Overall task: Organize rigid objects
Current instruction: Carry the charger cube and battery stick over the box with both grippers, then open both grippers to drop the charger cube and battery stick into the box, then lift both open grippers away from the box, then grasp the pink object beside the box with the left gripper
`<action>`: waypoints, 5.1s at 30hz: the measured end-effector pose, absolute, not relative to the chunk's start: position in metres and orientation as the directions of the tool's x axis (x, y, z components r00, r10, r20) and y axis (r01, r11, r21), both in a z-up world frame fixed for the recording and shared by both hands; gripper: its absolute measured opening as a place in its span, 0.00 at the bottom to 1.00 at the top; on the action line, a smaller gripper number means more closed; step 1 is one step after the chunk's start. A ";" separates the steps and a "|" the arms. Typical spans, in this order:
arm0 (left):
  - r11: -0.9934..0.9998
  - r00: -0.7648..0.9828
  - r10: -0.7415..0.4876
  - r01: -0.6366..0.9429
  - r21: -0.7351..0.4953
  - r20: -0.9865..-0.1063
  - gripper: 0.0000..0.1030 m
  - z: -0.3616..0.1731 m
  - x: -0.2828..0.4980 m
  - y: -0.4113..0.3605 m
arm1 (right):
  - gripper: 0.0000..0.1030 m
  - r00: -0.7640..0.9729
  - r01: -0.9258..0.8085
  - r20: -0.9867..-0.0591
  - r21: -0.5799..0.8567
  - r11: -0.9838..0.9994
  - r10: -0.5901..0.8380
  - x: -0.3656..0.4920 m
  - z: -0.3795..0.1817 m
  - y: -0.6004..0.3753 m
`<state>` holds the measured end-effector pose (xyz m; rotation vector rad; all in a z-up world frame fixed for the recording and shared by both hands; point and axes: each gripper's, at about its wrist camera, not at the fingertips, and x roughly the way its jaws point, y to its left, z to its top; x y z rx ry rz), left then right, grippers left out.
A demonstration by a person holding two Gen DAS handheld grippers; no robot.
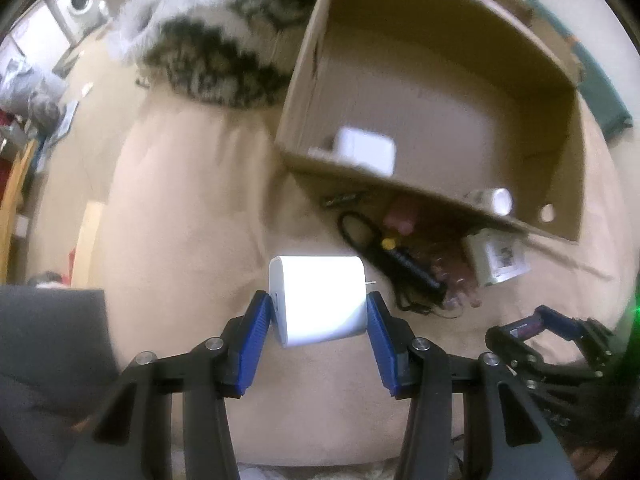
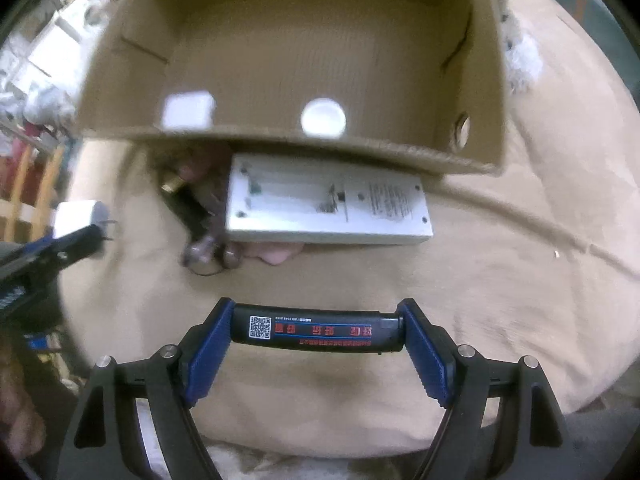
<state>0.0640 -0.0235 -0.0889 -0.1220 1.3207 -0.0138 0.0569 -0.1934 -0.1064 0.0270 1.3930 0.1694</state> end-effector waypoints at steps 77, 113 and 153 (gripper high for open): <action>0.993 0.441 -0.073 0.115 -0.024 -0.895 0.64 -0.067 0.176 -0.069 | 0.97 0.466 -0.082 -0.824 0.324 0.943 0.323 0.192 -0.081 -0.230; 0.995 0.490 -0.098 0.049 -0.084 -0.866 0.66 -0.038 0.133 -0.036 | 0.97 0.550 -0.001 -0.796 0.302 0.953 0.252 0.146 -0.053 -0.257; 0.978 0.219 -0.168 0.159 -0.134 -0.961 0.31 -0.145 0.130 -0.079 | 0.97 0.385 0.214 -0.845 0.474 0.854 0.372 0.107 -0.103 -0.279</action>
